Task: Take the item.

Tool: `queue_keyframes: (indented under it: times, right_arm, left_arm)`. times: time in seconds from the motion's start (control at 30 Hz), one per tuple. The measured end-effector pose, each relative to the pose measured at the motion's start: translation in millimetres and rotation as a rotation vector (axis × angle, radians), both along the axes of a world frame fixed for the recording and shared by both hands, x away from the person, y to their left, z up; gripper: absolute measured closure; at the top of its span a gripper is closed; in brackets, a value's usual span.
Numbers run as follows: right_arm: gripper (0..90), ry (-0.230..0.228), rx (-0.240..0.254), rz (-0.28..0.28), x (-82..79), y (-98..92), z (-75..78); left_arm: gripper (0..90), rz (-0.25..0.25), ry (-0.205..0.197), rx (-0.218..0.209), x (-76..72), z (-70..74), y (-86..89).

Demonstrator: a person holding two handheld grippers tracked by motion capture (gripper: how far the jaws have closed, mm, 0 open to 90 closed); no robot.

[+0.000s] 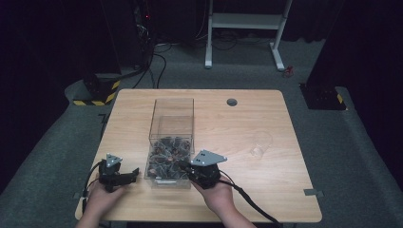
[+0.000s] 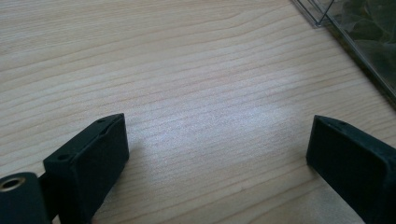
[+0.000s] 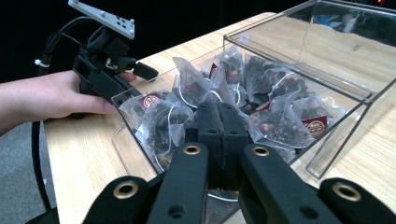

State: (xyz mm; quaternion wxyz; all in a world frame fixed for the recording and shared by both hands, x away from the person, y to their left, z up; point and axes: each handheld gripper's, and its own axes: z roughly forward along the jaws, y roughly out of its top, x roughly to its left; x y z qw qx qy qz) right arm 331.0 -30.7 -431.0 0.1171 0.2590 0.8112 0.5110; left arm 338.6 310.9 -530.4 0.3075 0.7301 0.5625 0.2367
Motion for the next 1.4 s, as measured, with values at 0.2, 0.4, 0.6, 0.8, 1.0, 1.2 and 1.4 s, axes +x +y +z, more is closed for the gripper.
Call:
queue_keyframes:
  times: [0.2,0.4,0.6,0.8,1.0,1.2,1.4]
  right_arm:
    - [90.0,-0.006,0.015,-0.004,-0.5,-5.0,3.5]
    - [90.0,-0.014,0.024,-0.016,-0.7,-10.5,7.1]
    - [90.0,-0.026,0.038,-0.036,0.5,-19.5,11.3]
    - [90.0,-0.035,0.049,-0.066,3.5,-31.7,14.2]
    - [90.0,-0.038,0.057,-0.1,7.4,-44.8,14.5]
    - [90.0,-0.047,0.043,-0.14,12.8,-60.4,15.3]
    - [90.0,-0.058,0.036,-0.179,17.0,-75.4,16.8]
  left_arm:
    - [5.9,0.0,0.0,0.0,0.0,0.0,0.0]
    - [5.9,0.003,-0.002,-0.003,0.0,-0.2,-0.3]
    - [5.9,0.003,-0.002,-0.003,0.0,-0.2,-0.3]
    - [5.9,0.003,-0.002,-0.003,0.0,-0.2,-0.3]
    - [5.9,0.003,-0.002,-0.004,0.0,-0.2,-0.3]
    - [5.9,0.003,-0.003,-0.003,0.0,-0.2,-0.3]
    - [5.9,0.003,-0.002,-0.004,0.0,-0.2,-0.3]
